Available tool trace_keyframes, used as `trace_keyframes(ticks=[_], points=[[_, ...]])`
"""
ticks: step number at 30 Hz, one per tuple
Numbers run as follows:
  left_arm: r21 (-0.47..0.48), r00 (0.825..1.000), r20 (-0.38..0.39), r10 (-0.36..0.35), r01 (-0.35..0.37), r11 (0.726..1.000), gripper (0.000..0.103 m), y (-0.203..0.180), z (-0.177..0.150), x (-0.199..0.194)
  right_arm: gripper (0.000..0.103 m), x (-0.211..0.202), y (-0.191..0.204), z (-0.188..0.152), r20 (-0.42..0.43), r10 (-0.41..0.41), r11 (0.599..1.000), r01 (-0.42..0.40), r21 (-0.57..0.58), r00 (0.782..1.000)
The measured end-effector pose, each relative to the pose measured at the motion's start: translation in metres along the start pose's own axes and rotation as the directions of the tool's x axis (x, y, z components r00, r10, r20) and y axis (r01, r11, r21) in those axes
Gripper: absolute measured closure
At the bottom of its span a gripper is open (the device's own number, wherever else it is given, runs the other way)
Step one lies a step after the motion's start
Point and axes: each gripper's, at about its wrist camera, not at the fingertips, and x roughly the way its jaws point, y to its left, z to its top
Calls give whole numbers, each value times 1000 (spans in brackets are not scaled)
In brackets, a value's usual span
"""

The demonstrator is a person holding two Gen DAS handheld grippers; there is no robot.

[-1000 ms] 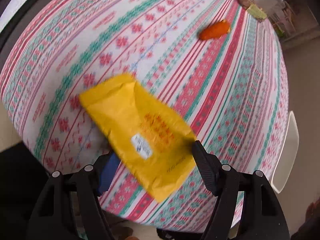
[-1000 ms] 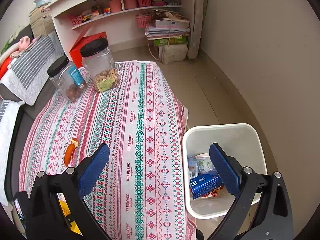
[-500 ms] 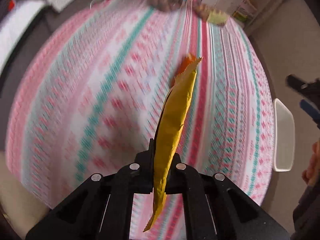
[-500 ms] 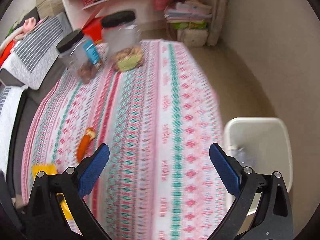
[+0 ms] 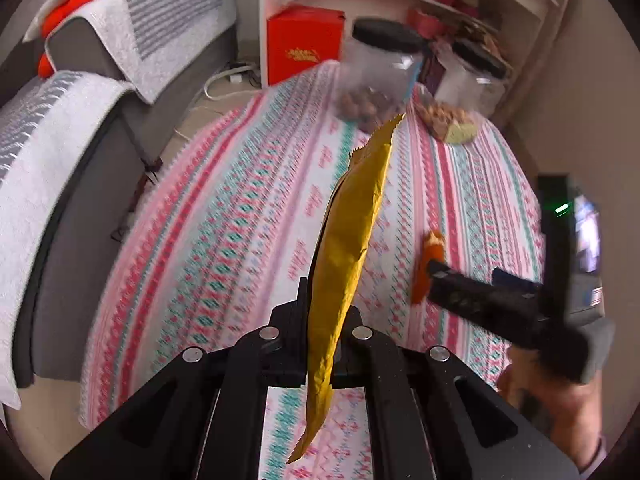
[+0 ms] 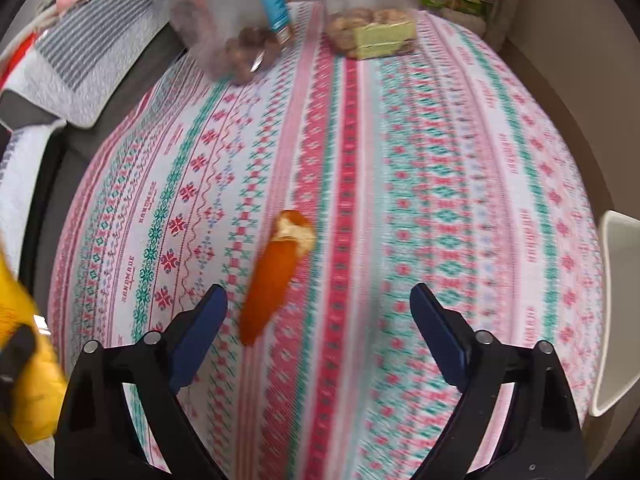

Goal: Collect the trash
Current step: 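Grasp the yellow snack packet with the left gripper and lift it, then grasp the orange carrot-shaped peel with the right gripper while the left gripper holds the packet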

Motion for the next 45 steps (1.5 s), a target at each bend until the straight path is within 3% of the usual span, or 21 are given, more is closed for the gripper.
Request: trace_keyframes(ticks=[4,6,8,10,17,23,36,45], points=[[15,999,30,39,-39,999,97,13,1,-6,31,18,17,-1,-5,-27,999,27,-20,1000],[10,998,35,52,-52,999,97,21,3,-6,42,18,25,0,38,-68,997,70,-46,997],[-6,998,36,49,-49,999,97,29,4,-8,74,18,28,1,59,-69,996,72,-55,996],[-13,998,41,51,-50,999,97,32,4,-9,82,16,27,2,63,-34,998,37,-49,997],[-17,996,77,52,-51,999,97,34,7,-21,83,-8,10,7,83,83,996,-84,6,993],[-16,994,105,39,-38,999,97,28,9,-26,83,-43,7,7,134,124,992,-123,-21,983],[4,993,109,-48,48,999,97,-4,4,-26,83,-100,-17,0,226,147,988,-131,-82,963],[24,990,104,-93,91,996,97,-29,2,-20,83,-124,-51,-1,289,114,993,-100,-62,951]])
